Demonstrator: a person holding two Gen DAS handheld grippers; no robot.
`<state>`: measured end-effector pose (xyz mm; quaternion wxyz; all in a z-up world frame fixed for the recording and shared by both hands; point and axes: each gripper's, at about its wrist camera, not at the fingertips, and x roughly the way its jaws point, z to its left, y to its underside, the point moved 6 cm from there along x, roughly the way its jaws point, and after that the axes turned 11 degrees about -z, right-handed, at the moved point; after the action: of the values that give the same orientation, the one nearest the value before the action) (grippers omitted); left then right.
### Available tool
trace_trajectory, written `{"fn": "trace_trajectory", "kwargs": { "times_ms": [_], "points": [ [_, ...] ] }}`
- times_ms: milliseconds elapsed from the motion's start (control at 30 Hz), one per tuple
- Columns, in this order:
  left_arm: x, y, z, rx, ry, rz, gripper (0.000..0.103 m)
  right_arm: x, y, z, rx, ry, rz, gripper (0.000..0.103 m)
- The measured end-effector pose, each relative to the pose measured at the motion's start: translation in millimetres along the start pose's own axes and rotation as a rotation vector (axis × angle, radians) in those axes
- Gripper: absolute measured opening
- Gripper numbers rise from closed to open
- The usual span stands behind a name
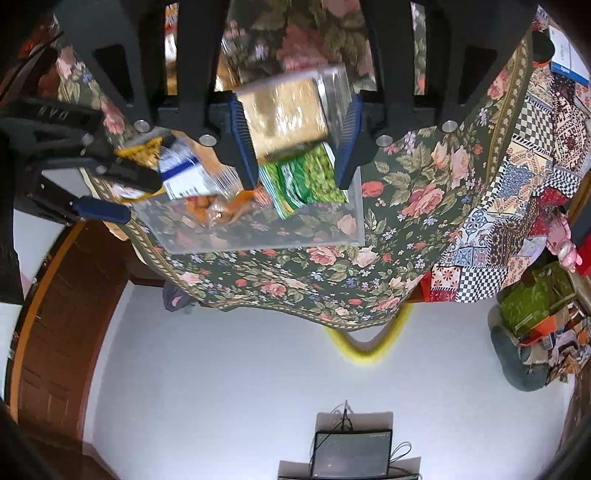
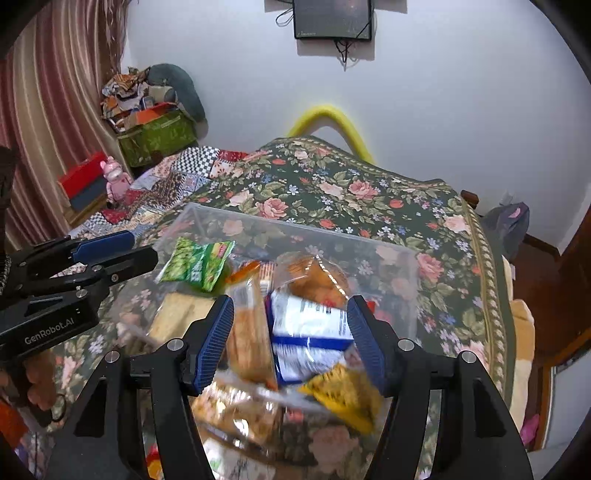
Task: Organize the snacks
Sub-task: 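Drop pea bag into box with left tool while right tool drops wrapped bun in, then grasp red snack bag with left tool while right tool grasps bread bag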
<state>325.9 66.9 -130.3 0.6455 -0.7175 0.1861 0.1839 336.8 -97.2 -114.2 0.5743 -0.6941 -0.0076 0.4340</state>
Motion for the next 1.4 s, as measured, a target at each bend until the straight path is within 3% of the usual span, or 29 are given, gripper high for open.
{"fn": "trace_trajectory", "kwargs": {
  "times_ms": [267, 500, 733, 833, 1133, 1400],
  "points": [
    [-47, 24, -21, 0.027, 0.053, 0.032, 0.061, -49, 23, -1, 0.009, -0.008, -0.021, 0.060],
    [-73, 53, -57, 0.049, 0.120, 0.078, 0.070, -75, 71, -4, 0.018, 0.023, 0.014, 0.066],
    [-87, 73, -72, 0.061, 0.135, 0.108, 0.071, -77, 116, -5, 0.088, 0.018, 0.088, 0.066],
    [-95, 76, -71, 0.053, 0.135, 0.109, 0.071, -76, 122, 8, 0.128, -0.027, 0.094, 0.066],
    [-104, 97, -53, 0.052, 0.109, 0.146, 0.073, -74, 133, 62, 0.027, -0.096, 0.108, 0.066],
    [-97, 132, -48, 0.052, 0.126, 0.215, 0.077, -69, 163, 64, 0.023, -0.088, 0.185, 0.066]
  ]
}}
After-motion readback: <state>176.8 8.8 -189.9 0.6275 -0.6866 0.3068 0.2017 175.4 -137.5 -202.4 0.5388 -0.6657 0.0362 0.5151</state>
